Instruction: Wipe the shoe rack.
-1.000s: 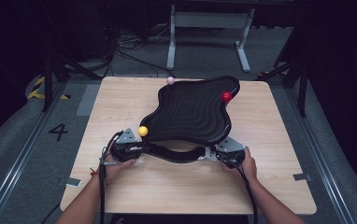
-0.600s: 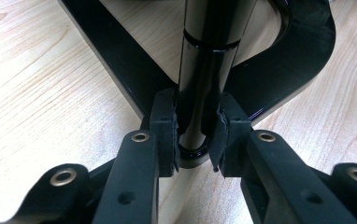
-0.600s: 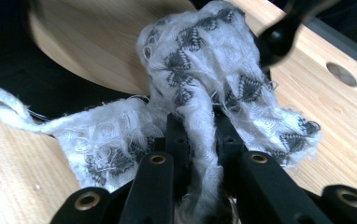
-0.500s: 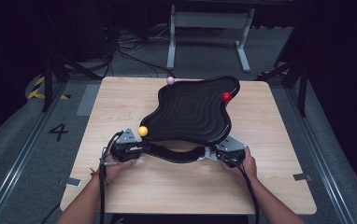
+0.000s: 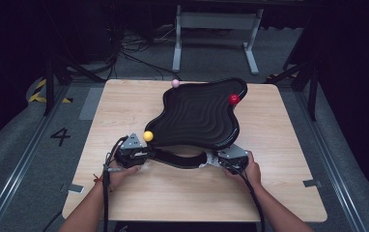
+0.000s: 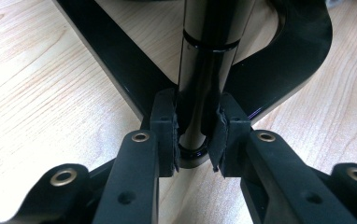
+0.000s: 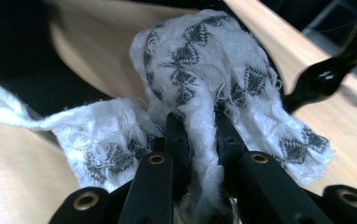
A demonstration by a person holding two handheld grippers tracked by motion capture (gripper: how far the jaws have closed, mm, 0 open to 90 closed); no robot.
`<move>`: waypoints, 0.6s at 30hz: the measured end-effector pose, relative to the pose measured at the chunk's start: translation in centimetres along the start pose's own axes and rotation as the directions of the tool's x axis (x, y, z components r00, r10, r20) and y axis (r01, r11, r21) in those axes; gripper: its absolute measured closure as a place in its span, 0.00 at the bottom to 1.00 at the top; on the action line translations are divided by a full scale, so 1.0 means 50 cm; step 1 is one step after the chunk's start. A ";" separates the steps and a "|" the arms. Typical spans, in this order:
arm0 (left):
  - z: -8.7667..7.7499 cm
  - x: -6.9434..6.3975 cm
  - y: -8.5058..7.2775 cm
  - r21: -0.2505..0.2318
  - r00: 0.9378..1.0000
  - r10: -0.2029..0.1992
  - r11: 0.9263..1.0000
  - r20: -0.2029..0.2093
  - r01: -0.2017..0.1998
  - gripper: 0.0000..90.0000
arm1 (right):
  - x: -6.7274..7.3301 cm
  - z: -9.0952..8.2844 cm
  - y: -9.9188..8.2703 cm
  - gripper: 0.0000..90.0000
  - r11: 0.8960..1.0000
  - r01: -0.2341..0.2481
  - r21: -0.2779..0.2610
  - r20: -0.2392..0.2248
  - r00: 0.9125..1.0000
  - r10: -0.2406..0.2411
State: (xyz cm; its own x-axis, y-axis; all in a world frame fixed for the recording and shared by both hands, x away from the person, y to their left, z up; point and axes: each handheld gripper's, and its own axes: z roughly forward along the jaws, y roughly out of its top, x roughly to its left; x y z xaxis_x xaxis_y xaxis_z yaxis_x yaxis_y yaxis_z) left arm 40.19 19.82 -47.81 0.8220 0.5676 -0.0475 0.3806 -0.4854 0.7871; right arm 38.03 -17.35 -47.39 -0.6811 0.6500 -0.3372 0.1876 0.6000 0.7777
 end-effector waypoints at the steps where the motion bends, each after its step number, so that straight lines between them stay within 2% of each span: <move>1: 0.000 0.000 0.000 0.000 1.000 -0.003 1.000 0.002 0.003 0.82 | -0.001 0.002 0.000 0.89 1.000 0.010 0.006 0.019 1.000 -0.010; 10: 0.000 0.000 0.000 -0.001 1.000 -0.003 1.000 0.001 0.003 0.82 | -0.028 0.005 -0.013 0.89 0.999 -0.004 0.048 0.080 0.997 0.000; 18: 0.000 -0.001 0.000 -0.002 1.000 -0.002 1.000 0.001 0.002 0.82 | -0.042 0.004 -0.025 0.89 0.997 -0.036 0.065 0.071 0.997 0.031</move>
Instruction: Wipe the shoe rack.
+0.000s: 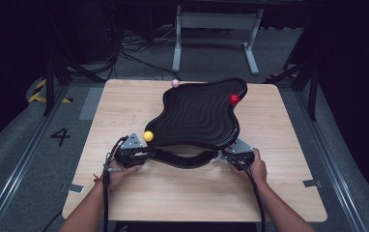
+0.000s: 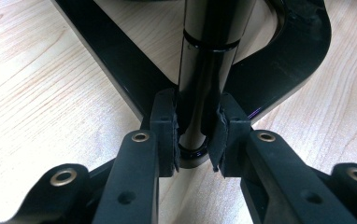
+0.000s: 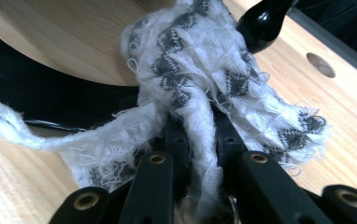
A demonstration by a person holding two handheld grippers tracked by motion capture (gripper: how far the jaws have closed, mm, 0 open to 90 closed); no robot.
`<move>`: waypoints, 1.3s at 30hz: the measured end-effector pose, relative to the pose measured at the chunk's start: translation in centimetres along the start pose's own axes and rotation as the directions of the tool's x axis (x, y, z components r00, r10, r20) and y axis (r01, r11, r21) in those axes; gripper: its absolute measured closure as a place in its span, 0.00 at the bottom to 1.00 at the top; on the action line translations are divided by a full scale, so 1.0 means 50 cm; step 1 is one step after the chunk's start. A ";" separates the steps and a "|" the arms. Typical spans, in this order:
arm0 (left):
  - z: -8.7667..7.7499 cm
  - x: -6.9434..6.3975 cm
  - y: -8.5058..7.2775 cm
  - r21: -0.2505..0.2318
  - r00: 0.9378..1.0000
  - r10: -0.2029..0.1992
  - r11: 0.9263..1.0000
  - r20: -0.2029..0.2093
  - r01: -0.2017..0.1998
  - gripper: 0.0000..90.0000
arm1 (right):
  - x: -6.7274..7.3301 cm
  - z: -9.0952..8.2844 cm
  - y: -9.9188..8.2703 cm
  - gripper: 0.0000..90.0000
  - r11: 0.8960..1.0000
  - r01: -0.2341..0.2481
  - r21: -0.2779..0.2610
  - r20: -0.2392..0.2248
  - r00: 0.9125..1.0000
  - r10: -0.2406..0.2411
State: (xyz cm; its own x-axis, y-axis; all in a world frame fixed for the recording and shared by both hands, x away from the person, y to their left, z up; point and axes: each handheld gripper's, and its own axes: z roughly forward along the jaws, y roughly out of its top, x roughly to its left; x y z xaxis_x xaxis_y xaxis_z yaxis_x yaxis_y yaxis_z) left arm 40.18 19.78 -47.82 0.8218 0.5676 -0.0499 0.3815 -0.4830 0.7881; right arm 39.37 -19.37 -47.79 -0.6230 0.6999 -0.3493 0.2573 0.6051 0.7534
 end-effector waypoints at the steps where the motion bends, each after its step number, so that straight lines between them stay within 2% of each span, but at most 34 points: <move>1: 0.000 0.000 0.000 0.000 1.000 -0.002 1.000 -0.001 0.002 0.82 | 0.000 0.000 -0.001 0.89 1.000 -0.006 -0.003 -0.008 1.000 0.006; 9: 0.000 -0.002 0.000 0.001 1.000 -0.008 1.000 -0.007 0.008 0.82 | 0.005 -0.008 0.000 0.89 1.000 0.008 -0.021 -0.065 0.998 -0.009; 17: -0.001 -0.002 0.001 0.007 1.000 -0.005 1.000 -0.008 0.006 0.82 | 0.024 -0.019 0.007 0.89 0.999 0.029 -0.039 -0.119 0.992 -0.033; 24: 0.000 -0.002 0.001 0.006 1.000 -0.006 1.000 -0.008 0.006 0.82 | 0.033 -0.024 0.015 0.89 0.998 0.033 -0.050 -0.170 0.985 -0.041; 29: -0.001 -0.002 0.000 0.006 1.000 -0.006 1.000 -0.009 0.006 0.82 | 0.052 -0.024 0.028 0.89 0.996 0.050 -0.068 -0.209 0.976 -0.064; 30: -0.001 -0.002 0.001 0.007 1.000 -0.006 1.000 -0.009 0.006 0.82 | 0.057 -0.022 0.031 0.89 0.995 0.067 -0.069 -0.203 0.976 -0.080; 34: 0.001 -0.003 0.000 -0.004 1.000 -0.006 1.000 -0.003 0.006 0.82 | 0.068 -0.014 0.040 0.89 0.994 0.085 -0.070 -0.197 0.976 -0.097; 39: 0.006 -0.011 0.003 0.000 1.000 0.010 1.000 0.009 -0.010 0.82 | 0.058 -0.008 0.037 0.89 0.994 0.093 -0.059 -0.153 0.983 -0.101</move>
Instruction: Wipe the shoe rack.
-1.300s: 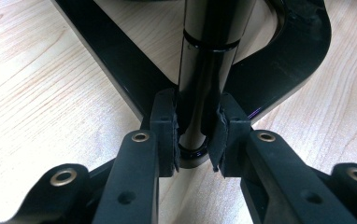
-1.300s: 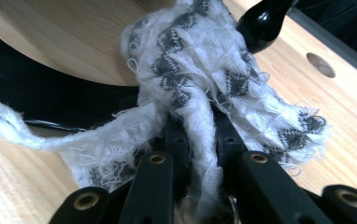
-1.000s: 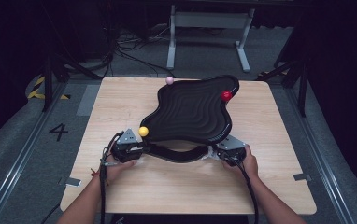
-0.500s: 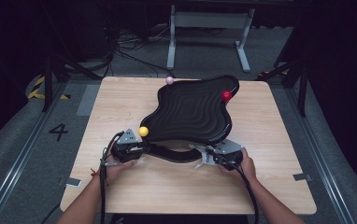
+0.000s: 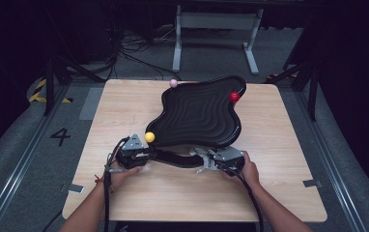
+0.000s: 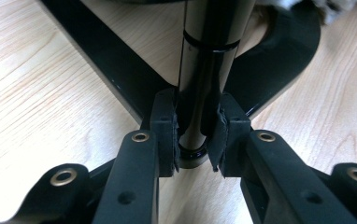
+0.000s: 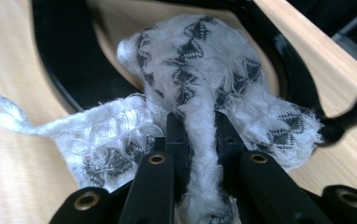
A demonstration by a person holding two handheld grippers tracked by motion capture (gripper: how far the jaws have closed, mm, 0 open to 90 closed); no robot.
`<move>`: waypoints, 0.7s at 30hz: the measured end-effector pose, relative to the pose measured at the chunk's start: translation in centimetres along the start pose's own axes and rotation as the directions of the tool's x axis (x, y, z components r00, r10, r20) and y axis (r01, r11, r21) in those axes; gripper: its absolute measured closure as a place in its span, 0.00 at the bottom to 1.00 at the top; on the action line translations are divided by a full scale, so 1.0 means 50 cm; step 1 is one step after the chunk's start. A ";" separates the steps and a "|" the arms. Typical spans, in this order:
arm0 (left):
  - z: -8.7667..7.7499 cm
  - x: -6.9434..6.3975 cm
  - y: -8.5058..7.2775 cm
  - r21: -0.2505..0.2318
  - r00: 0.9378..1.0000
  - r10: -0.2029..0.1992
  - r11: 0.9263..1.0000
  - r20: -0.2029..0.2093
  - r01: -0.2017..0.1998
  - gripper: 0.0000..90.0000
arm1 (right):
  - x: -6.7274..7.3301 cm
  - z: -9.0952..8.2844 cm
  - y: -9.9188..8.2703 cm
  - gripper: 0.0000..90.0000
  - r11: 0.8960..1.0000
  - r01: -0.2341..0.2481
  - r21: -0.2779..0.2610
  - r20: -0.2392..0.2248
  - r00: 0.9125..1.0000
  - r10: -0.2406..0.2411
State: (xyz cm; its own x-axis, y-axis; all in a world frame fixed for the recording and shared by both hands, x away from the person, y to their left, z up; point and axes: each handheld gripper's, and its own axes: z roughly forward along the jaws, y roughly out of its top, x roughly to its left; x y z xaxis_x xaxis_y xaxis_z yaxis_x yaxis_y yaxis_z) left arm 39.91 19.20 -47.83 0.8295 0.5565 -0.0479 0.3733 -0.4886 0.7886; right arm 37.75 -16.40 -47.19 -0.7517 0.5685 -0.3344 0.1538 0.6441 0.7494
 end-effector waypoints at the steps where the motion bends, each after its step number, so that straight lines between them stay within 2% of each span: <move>1: 0.001 -0.002 0.001 0.001 1.000 -0.006 1.000 0.000 0.006 0.82 | -0.004 0.000 -0.002 0.89 1.000 -0.007 0.001 0.007 1.000 0.007; 5: 0.002 -0.002 0.002 0.003 1.000 -0.003 1.000 0.004 0.003 0.82 | -0.022 -0.002 -0.010 0.89 1.000 -0.031 0.005 0.038 0.999 0.031; 9: 0.002 -0.002 0.002 0.001 1.000 -0.004 1.000 0.006 0.004 0.82 | -0.039 -0.003 -0.019 0.89 0.999 -0.042 0.022 0.090 0.995 0.040; 13: 0.002 -0.001 0.002 0.004 1.000 0.000 1.000 0.007 0.000 0.82 | -0.062 -0.002 -0.032 0.89 0.996 -0.083 0.045 0.122 0.990 0.077; 16: 0.002 -0.002 0.002 0.004 1.000 -0.001 1.000 0.008 0.001 0.82 | -0.072 -0.003 -0.041 0.89 0.992 -0.117 0.044 0.119 0.987 0.111; 21: 0.002 -0.002 0.002 0.002 1.000 -0.005 1.000 0.005 0.005 0.82 | -0.064 -0.003 -0.035 0.89 0.994 -0.104 0.023 0.101 0.990 0.101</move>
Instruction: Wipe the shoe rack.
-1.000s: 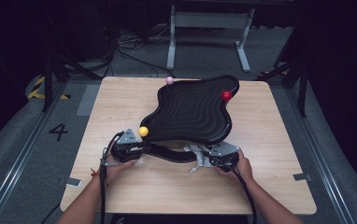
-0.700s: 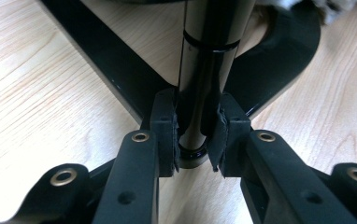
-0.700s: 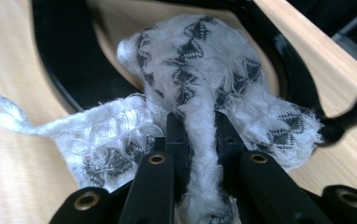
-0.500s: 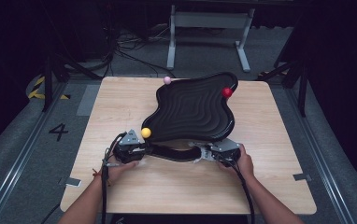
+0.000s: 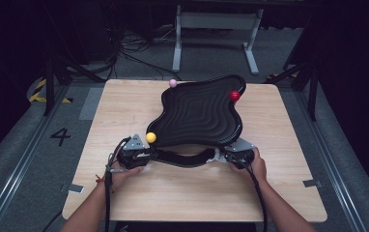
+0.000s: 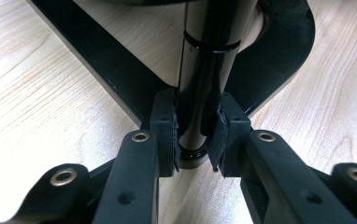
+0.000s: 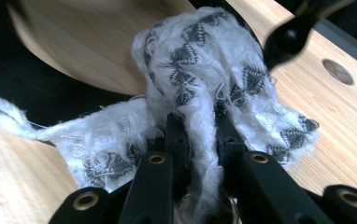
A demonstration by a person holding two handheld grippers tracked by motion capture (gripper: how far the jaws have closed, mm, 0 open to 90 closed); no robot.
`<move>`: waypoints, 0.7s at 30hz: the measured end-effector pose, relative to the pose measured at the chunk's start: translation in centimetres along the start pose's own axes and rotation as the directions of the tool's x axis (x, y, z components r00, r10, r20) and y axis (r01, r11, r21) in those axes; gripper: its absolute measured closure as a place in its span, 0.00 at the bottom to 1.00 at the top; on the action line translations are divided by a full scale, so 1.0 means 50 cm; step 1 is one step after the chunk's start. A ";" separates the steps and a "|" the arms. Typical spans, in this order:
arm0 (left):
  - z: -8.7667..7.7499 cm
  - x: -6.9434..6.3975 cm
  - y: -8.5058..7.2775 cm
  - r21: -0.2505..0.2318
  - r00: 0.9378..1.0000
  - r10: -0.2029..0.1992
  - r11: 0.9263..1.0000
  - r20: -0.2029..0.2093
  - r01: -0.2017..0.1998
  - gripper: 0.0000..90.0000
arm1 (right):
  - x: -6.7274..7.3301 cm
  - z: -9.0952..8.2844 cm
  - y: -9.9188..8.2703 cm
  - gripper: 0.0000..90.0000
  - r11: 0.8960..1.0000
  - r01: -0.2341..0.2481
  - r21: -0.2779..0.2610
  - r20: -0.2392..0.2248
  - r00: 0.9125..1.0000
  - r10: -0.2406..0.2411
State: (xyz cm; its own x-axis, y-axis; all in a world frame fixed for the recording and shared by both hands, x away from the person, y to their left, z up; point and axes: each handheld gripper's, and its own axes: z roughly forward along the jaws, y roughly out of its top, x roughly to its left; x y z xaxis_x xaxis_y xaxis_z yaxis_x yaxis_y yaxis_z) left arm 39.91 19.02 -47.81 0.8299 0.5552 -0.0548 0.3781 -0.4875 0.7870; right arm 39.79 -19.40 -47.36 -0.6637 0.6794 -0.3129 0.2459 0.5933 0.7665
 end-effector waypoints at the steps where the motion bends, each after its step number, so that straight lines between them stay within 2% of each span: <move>1: 0.000 0.000 0.000 -0.001 1.000 -0.001 1.000 0.000 0.001 0.82 | 0.002 -0.001 0.002 0.89 1.000 -0.004 -0.005 -0.010 1.000 0.004; 7: 0.000 0.000 0.000 -0.002 1.000 -0.002 1.000 0.000 0.002 0.82 | 0.027 -0.003 0.014 0.89 0.999 0.020 -0.036 -0.059 0.998 -0.022; 13: 0.000 0.000 0.000 0.000 1.000 -0.003 1.000 -0.001 0.003 0.82 | 0.083 0.002 0.030 0.89 0.996 0.082 -0.043 -0.120 0.989 -0.087; 18: 0.000 -0.001 0.000 0.001 1.000 -0.005 1.000 -0.003 0.005 0.82 | 0.112 0.005 0.042 0.89 0.995 0.080 -0.057 -0.159 0.983 -0.088; 21: 0.000 -0.001 0.000 0.001 1.000 -0.005 1.000 -0.002 0.005 0.82 | 0.125 0.006 0.048 0.89 0.993 0.097 -0.065 -0.162 0.981 -0.106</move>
State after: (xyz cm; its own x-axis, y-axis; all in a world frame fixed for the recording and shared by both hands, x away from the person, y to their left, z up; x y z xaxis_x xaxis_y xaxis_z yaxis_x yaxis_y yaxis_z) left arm 39.86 18.98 -47.81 0.8269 0.5593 -0.0577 0.3829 -0.4849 0.7863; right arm 36.43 -13.59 -47.64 -0.7919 0.5334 -0.2972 0.1341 0.6268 0.7675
